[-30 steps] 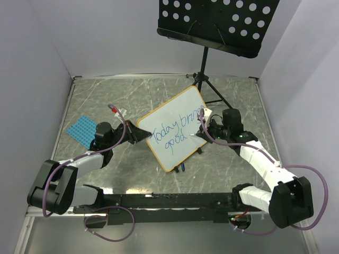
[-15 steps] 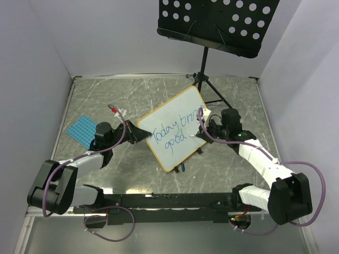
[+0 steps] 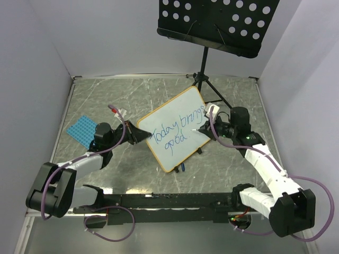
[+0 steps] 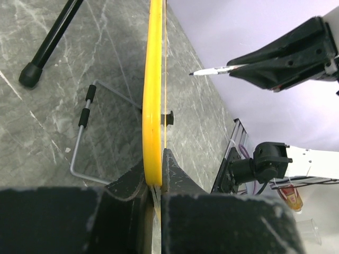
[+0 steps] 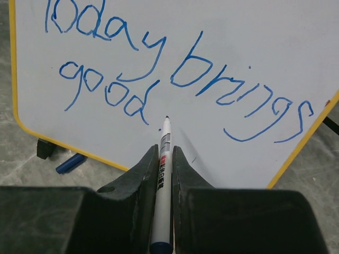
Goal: Write a sentence on the whiteboard
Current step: Write a sentence on the whiteboard, then put down the whiteboard on the whiteboard stand.
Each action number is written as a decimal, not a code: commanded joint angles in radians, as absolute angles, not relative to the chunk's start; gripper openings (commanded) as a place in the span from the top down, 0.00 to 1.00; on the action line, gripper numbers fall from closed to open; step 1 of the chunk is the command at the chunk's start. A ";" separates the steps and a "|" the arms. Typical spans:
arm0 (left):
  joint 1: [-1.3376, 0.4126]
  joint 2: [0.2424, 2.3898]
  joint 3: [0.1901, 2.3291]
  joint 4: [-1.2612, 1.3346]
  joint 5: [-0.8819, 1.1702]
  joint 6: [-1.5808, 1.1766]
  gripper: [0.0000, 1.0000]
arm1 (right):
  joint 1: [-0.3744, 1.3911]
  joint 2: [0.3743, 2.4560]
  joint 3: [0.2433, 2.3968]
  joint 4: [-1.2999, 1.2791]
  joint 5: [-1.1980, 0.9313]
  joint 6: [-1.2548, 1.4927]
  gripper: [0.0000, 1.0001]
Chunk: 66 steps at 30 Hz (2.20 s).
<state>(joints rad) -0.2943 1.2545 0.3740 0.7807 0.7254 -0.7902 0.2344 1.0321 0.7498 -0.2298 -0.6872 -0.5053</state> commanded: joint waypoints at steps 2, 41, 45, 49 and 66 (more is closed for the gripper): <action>-0.319 1.209 0.373 0.741 0.824 -0.701 0.99 | 0.192 0.979 0.801 -0.238 -0.765 -0.474 1.00; -0.321 1.066 0.425 0.526 0.766 -0.615 0.99 | 0.057 0.822 0.793 -0.273 -0.908 -0.330 1.00; -0.321 1.084 0.452 0.422 0.726 -0.574 0.99 | 0.057 0.834 0.796 -0.281 -0.917 -0.334 1.00; -0.319 1.098 0.488 0.302 0.687 -0.523 0.99 | 0.055 0.836 0.796 -0.284 -0.920 -0.336 1.00; -0.324 1.034 0.423 0.273 0.479 -0.519 0.99 | 0.055 0.831 0.796 -0.299 -0.950 -0.341 1.00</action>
<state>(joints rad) -0.3199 1.0752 0.4496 0.4107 0.6460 -0.6434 0.0639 0.8406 0.7956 -0.3065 -0.9146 -0.3374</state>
